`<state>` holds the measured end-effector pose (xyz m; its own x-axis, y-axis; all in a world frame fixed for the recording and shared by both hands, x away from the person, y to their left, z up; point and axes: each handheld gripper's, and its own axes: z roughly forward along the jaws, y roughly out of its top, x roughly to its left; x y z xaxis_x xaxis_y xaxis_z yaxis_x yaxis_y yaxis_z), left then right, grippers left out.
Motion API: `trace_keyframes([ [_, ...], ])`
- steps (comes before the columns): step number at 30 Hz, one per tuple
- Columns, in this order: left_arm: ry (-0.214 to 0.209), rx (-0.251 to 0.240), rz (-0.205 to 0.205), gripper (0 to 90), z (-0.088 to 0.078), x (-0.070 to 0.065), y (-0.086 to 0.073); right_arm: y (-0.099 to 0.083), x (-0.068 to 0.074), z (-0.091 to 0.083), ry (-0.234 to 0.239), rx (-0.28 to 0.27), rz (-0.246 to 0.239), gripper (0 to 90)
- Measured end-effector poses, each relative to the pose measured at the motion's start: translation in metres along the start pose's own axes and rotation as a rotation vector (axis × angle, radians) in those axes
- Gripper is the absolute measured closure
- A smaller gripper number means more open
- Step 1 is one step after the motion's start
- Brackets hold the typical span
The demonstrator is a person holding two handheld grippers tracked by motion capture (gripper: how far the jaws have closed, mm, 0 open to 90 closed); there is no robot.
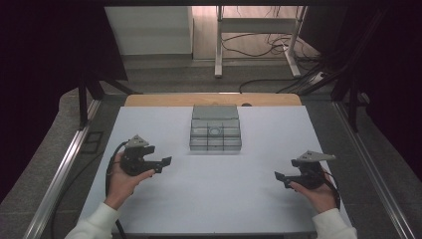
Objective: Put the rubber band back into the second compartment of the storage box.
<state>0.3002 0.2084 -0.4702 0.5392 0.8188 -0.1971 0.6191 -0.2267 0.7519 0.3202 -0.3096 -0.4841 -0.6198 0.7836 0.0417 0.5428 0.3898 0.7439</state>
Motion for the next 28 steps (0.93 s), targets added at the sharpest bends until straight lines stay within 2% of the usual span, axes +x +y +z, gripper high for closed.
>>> trace_keyframes([
  [8,0.004,0.019,-0.037,17.4,0.003,0.004,-0.023,0.001,0.002,0.0,0.007,-0.005,-0.008,16.5],
  [28,0.013,0.062,-0.035,16.7,0.015,0.008,-0.028,0.001,0.001,0.0,0.022,-0.017,-0.006,15.9],
])
